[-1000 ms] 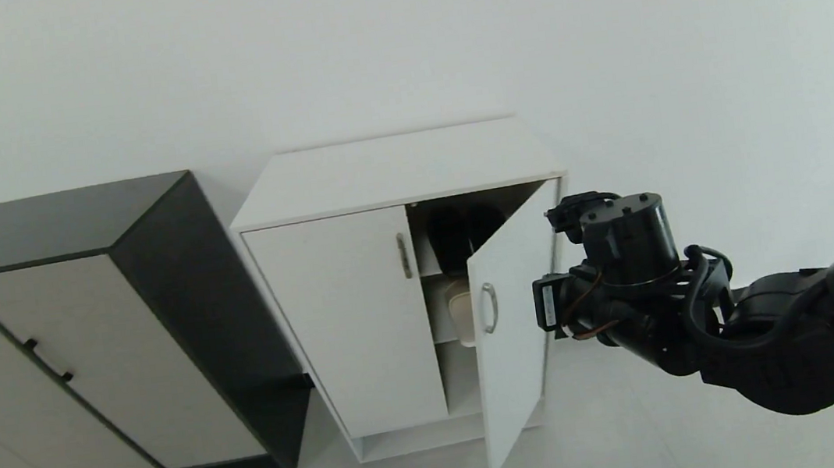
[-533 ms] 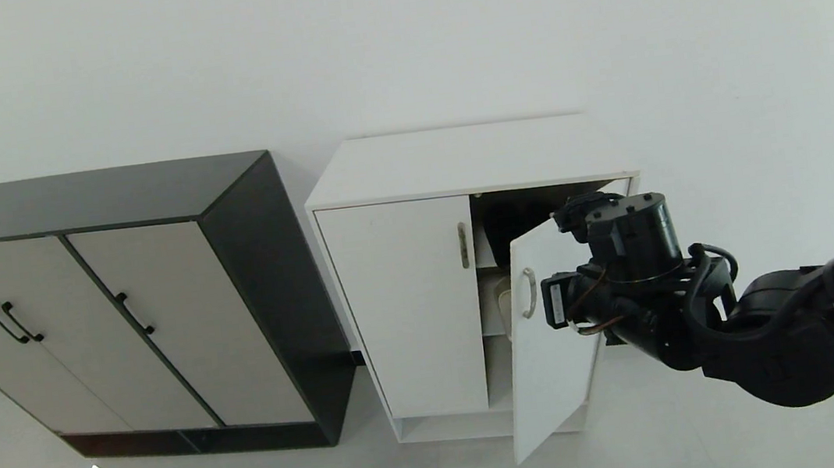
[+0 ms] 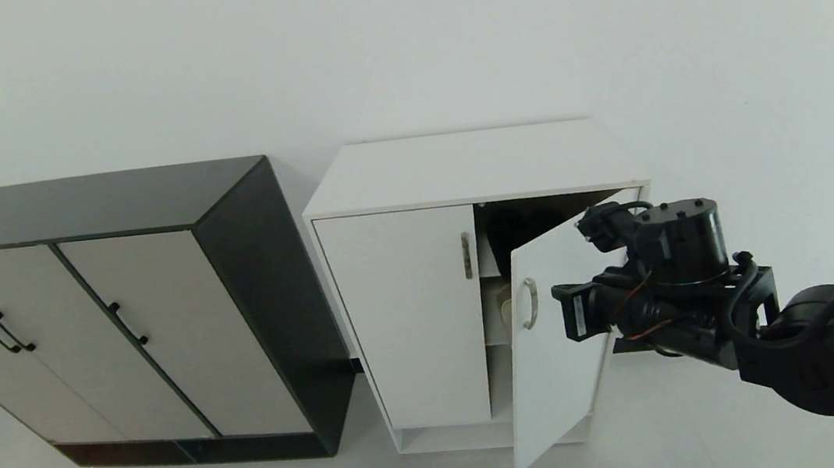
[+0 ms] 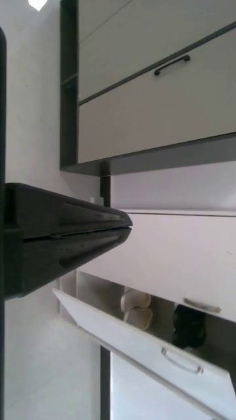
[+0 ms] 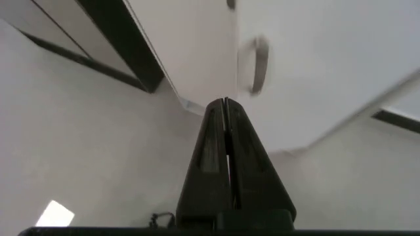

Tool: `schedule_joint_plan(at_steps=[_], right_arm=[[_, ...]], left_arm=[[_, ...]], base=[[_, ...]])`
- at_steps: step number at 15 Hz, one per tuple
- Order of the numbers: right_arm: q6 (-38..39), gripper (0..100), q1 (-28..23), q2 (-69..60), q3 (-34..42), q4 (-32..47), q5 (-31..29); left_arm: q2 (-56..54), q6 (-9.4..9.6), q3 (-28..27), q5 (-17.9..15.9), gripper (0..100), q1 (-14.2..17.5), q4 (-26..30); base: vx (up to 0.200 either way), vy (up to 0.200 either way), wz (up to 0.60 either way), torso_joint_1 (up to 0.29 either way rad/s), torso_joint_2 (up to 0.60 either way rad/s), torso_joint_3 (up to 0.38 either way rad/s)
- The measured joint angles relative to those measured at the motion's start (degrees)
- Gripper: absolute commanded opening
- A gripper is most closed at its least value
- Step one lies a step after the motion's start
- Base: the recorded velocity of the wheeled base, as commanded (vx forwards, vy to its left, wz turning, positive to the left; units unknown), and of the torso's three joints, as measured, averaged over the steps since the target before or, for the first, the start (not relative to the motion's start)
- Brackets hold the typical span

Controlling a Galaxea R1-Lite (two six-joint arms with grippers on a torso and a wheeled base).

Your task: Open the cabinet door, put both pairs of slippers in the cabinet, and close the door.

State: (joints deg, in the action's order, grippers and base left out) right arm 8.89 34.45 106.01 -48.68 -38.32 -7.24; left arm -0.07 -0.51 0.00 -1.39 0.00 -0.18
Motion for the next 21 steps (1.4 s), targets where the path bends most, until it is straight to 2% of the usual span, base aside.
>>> schedule_joint_plan(at_steps=[4,10,17,21], right_arm=[[-2.54,0,-4.79,0.0,3.67,-1.78,9.05],[-2.57,0,-6.21,1.54,4.28,-5.69,9.42],[-2.11,0,-8.5,8.41,0.02,-11.89,9.31],[-1.94,0,-10.47,11.72,-2.62,-12.7,9.34]], left_arm=[[0.0,-0.06,0.0,-0.02,0,-0.05,0.02],[0.0,-0.13,0.0,-0.02,0,0.02,0.02],[0.0,-0.15,0.0,-0.02,0,0.0,0.05],[0.0,-0.17,0.0,-0.02,0,0.0,0.02]], base=[[0.15,0.0,0.0,0.003,0.0,0.001],[0.0,0.0,0.0,0.0,0.0,0.0],[0.0,0.0,0.0,0.0,0.0,0.0],[0.0,0.0,0.0,0.0,0.0,0.0]])
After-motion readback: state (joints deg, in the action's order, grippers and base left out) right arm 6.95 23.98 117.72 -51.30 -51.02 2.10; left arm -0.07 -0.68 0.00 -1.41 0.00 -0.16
